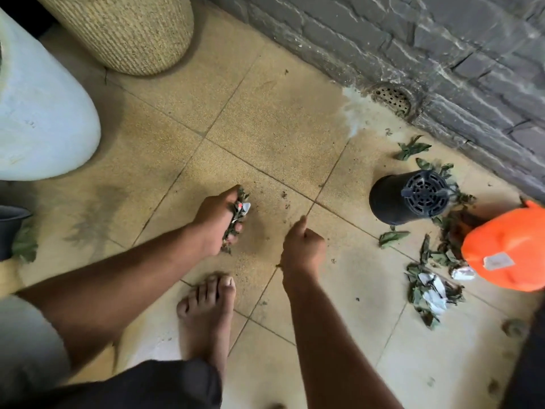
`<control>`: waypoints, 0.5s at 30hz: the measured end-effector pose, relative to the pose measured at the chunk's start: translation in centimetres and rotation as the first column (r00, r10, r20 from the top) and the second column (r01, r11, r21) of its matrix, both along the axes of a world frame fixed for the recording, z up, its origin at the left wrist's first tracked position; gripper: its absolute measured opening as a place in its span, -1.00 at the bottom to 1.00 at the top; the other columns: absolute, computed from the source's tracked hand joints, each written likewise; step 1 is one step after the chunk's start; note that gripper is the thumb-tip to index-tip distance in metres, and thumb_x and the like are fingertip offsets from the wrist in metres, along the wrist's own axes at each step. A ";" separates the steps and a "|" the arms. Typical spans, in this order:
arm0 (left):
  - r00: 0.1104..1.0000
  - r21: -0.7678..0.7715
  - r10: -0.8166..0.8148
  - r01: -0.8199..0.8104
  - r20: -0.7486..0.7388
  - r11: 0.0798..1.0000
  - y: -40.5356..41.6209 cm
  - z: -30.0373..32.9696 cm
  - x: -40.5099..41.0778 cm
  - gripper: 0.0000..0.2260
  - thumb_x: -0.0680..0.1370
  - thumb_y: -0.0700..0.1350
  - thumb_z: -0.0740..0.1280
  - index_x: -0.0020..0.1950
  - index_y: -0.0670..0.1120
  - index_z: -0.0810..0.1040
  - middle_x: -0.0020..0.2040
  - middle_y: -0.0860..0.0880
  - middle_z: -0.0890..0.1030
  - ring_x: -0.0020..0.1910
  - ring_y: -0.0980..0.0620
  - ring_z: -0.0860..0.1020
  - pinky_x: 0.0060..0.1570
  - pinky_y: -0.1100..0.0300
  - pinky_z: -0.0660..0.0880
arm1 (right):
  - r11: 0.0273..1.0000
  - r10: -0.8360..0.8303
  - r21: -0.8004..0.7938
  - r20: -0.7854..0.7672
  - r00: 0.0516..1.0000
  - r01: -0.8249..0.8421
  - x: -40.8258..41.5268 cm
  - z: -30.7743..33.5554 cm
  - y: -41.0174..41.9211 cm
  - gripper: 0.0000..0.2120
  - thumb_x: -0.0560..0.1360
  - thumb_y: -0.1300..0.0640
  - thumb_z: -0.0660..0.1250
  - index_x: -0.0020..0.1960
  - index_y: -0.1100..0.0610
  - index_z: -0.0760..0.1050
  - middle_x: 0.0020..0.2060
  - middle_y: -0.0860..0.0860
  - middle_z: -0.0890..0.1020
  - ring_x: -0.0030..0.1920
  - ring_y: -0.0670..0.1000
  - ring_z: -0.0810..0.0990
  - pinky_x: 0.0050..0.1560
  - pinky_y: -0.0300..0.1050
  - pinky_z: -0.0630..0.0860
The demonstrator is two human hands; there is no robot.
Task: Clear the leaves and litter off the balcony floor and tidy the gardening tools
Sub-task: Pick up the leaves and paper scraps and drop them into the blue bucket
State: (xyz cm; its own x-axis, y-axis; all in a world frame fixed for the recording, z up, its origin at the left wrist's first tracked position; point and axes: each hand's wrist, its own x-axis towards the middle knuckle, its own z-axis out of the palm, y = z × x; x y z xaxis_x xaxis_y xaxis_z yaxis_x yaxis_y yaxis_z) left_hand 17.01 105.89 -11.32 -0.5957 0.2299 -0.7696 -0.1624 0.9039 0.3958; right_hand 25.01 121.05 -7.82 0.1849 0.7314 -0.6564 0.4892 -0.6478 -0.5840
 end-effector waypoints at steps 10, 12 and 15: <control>0.654 0.080 0.305 -0.491 0.693 0.868 13.9 20.7 -1.2 -0.81 0.77 -0.13 0.11 0.30 -0.16 0.45 0.20 -0.17 0.68 0.20 -0.08 0.67 0.21 0.04 0.59 | 0.810 -0.568 -0.445 -0.432 0.700 0.382 2.6 25.8 5.1 -0.50 0.72 -0.09 0.23 -0.37 -0.01 0.25 -0.50 -0.05 0.23 -0.54 -0.07 0.11 -0.53 -0.29 0.03; 0.774 0.246 0.143 -0.362 0.618 0.899 18.7 33.0 -2.1 -0.66 0.76 0.04 0.14 -0.14 -0.04 0.50 -0.36 0.02 0.59 -0.45 0.10 0.56 -0.51 0.30 0.43 | 0.824 -0.557 -0.414 -0.464 0.689 0.388 2.4 33.0 6.6 -0.51 0.71 -0.08 0.23 -0.36 -0.02 0.23 -0.49 -0.05 0.22 -0.52 -0.06 0.11 -0.49 -0.26 0.01; 0.639 0.232 0.197 -0.524 0.744 0.820 19.4 46.7 -2.2 -0.60 0.65 0.20 0.29 -0.30 0.01 0.48 -0.37 0.02 0.45 -0.53 0.06 0.36 -0.52 0.35 0.16 | 0.845 -0.528 -0.379 -0.480 0.701 0.376 1.6 43.9 7.5 -0.50 0.71 -0.06 0.24 -0.38 -0.03 0.22 -0.48 -0.04 0.22 -0.55 -0.04 0.13 -0.53 -0.28 0.04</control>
